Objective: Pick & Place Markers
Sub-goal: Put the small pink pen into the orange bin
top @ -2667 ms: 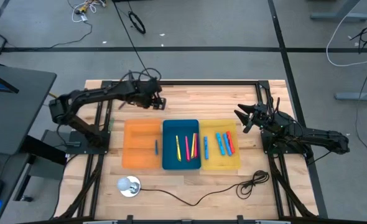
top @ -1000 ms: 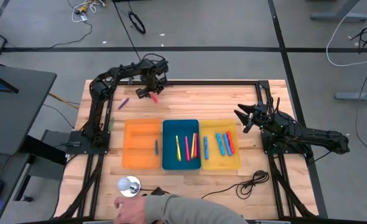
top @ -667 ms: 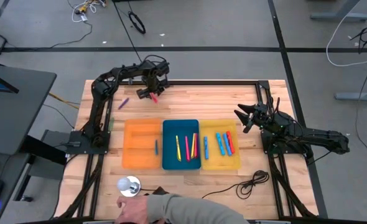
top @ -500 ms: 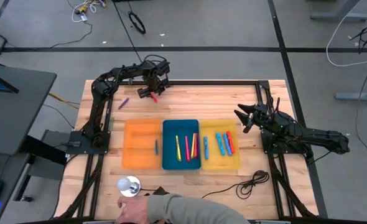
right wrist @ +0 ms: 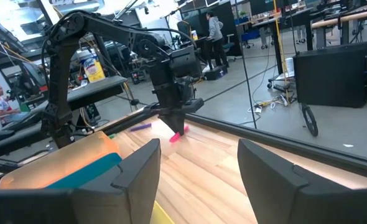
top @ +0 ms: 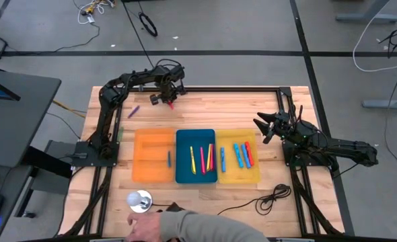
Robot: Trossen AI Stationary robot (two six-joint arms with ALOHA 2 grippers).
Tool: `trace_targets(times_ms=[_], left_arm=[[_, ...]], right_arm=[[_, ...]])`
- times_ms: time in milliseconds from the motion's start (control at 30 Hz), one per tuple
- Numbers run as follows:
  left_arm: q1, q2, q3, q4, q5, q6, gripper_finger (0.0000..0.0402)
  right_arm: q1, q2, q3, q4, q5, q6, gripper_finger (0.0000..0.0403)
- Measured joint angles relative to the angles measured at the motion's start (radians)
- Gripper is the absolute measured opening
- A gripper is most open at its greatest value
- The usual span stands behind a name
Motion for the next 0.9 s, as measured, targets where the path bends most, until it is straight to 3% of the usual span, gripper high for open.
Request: trace_targets(times_ms=[467, 900], left_arm=[[-0.018, -0.041, -0.005, -0.072, 0.034, 0.059, 0.0038], [-0.034, -0.204, -0.004, -0.143, 0.015, 0.081, 0.0038]], right_arm=[[0.000, 0.000, 0.000, 0.000, 0.000, 0.000, 0.0215], [0.000, 0.000, 0.000, 0.000, 0.000, 0.000, 0.0215]])
